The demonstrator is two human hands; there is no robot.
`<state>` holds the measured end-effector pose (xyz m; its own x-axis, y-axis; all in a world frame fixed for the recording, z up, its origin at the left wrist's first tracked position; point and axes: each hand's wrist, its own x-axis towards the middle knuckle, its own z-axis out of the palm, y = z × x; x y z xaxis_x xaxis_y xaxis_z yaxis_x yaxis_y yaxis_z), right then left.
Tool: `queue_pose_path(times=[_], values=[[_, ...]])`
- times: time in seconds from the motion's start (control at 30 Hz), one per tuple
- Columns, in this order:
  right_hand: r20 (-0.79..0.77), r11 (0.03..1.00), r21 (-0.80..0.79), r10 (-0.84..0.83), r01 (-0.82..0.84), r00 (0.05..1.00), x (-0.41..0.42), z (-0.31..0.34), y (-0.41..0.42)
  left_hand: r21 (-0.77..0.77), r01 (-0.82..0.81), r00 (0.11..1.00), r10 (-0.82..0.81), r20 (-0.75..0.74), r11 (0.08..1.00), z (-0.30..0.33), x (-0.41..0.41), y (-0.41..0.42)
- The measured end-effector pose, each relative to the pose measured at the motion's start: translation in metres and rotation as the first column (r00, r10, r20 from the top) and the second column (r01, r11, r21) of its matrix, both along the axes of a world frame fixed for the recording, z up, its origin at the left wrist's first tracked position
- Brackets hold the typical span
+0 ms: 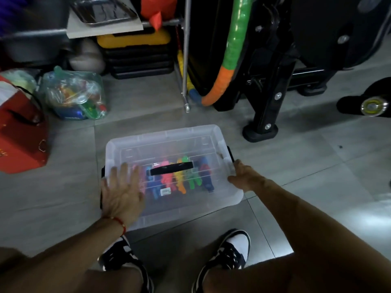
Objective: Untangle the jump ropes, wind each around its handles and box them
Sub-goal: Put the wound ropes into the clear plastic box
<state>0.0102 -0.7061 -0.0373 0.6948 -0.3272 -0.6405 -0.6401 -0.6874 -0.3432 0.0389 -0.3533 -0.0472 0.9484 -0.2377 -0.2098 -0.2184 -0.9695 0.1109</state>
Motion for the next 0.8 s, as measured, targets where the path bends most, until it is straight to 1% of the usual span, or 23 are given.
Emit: queue_pose_path(times=[0.03, 0.07, 0.13, 0.17, 0.2, 0.33, 0.47, 0.57, 0.6, 0.63, 0.7, 0.8], values=[[0.013, 1.0, -0.004, -0.001, 0.001, 1.0, 0.003, 0.0, -0.002, 0.006, 0.144, 0.988, -0.144, -0.05, 0.99, 0.001, 0.003, -0.013], [0.021, 1.0, -0.009, -0.009, 0.009, 1.0, 0.007, 0.002, -0.004, -0.017, 0.224, 0.967, -0.224, -0.124, 0.974, -0.001, 0.007, -0.027], [0.018, 0.997, -0.004, -0.072, 0.072, 0.997, 0.017, 0.004, -0.007, -0.007, 0.262, 0.92, -0.252, -0.299, 0.965, -0.009, 0.014, -0.051], [0.008, 0.995, 0.013, -0.099, 0.099, 0.995, 0.023, 0.004, -0.007, 0.014, 0.264, 0.901, -0.242, -0.36, 0.964, -0.014, 0.016, -0.059], [-0.004, 0.993, 0.033, -0.113, 0.114, 0.994, 0.029, 0.004, -0.007, 0.033, 0.269, 0.893, -0.237, -0.382, 0.963, -0.019, 0.017, -0.064], [-0.048, 0.975, 0.134, -0.17, 0.175, 0.984, 0.049, -0.003, -0.008, 0.086, 0.281, 0.9, -0.232, -0.369, 0.956, -0.025, 0.024, -0.063], [-0.111, 0.94, 0.218, -0.242, 0.262, 0.964, 0.064, -0.003, -0.014, 0.087, 0.27, 0.903, -0.222, -0.367, 0.959, -0.025, 0.026, -0.065], [-0.051, 0.929, 0.223, -0.293, 0.297, 0.955, 0.076, 0.0, -0.014, 0.075, 0.23, 0.912, -0.188, -0.364, 0.97, -0.026, 0.027, -0.067], [-0.014, 0.931, 0.211, -0.302, 0.298, 0.953, 0.08, -0.001, -0.012, 0.068, 0.217, 0.912, -0.178, -0.369, 0.974, -0.025, 0.029, -0.068], [0.031, 0.944, 0.167, -0.293, 0.284, 0.956, 0.084, -0.002, -0.009, 0.064, 0.206, 0.913, -0.169, -0.371, 0.976, -0.025, 0.03, -0.07], [0.106, 0.977, 0.02, -0.213, 0.212, 0.971, 0.09, -0.002, 0.001, 0.064, 0.189, 0.916, -0.152, -0.371, 0.98, -0.026, 0.035, -0.073], [0.168, 0.975, -0.135, -0.153, 0.176, 0.974, 0.095, -0.001, 0.017, 0.055, 0.177, 0.915, -0.144, -0.378, 0.983, -0.03, 0.041, -0.071]])
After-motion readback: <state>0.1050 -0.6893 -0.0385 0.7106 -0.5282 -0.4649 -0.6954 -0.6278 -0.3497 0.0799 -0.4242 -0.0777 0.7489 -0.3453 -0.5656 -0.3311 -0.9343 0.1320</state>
